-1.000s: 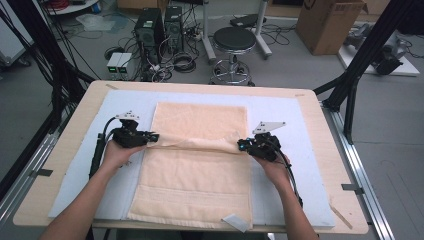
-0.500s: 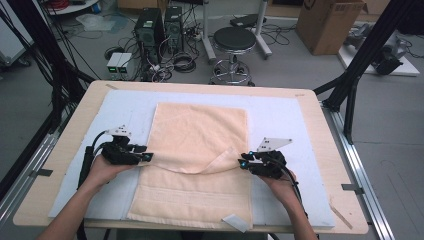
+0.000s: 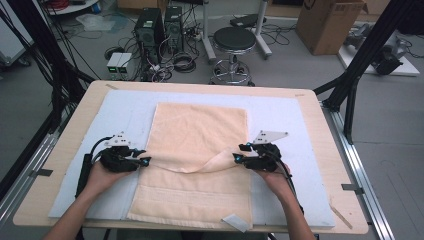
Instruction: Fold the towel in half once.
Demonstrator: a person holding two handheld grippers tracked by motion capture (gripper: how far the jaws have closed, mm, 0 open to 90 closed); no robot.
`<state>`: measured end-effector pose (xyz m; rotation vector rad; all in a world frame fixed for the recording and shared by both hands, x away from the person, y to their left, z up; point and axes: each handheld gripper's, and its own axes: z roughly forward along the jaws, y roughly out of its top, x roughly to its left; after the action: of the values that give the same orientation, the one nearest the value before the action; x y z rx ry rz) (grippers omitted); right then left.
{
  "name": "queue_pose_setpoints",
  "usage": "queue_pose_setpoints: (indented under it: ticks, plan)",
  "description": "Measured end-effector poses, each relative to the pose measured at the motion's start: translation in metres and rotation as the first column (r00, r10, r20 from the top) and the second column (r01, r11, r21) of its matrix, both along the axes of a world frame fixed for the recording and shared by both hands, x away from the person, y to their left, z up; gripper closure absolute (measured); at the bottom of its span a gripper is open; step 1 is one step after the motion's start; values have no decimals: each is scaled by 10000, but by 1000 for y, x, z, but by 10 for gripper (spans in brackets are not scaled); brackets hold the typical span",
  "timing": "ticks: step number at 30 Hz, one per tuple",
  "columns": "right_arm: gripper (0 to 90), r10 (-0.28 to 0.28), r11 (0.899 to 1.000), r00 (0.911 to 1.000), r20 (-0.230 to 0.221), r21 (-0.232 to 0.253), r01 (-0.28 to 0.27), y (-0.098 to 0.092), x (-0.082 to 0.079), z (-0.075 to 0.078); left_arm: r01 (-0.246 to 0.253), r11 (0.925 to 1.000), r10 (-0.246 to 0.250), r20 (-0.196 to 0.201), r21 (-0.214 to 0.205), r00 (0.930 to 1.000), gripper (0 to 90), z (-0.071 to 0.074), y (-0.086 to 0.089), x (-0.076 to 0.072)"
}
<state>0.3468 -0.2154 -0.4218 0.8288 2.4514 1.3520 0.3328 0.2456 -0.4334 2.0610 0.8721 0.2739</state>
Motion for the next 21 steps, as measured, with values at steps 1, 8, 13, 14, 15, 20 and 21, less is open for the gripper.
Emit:
queue_pose_setpoints:
  ticks: [1,8,13,14,15,20,21]
  plan:
    - [507,36,9999,9999,-100,-117,-37,5,5,-1,-15,10000,15,-68,-46,10000,647,-2,0,1]
    - [822,412,9947,9974,-589,-913,-464,19,15,-11,-24,9997,17,-268,-256,9996,779,5,1,-5]
    - [850,408,9987,9991,-93,-312,-410,6,-1,11,177,9983,-190,-232,-549,9996,803,15,2,-16]
    - [851,420,9988,9991,-66,-253,-421,3,-4,13,246,9985,-257,-216,-491,9994,804,16,1,-18]
    - [851,427,9989,9991,-77,-175,-428,0,-8,16,325,9980,-340,-258,-548,9991,803,18,0,-22]
    - [853,511,9987,9985,210,22,-512,-13,-40,24,468,9974,-483,-256,-554,9985,790,21,4,-36]
    - [853,586,9983,9981,205,38,-587,-14,-45,23,392,9978,-406,-242,-539,9989,774,20,6,-39]
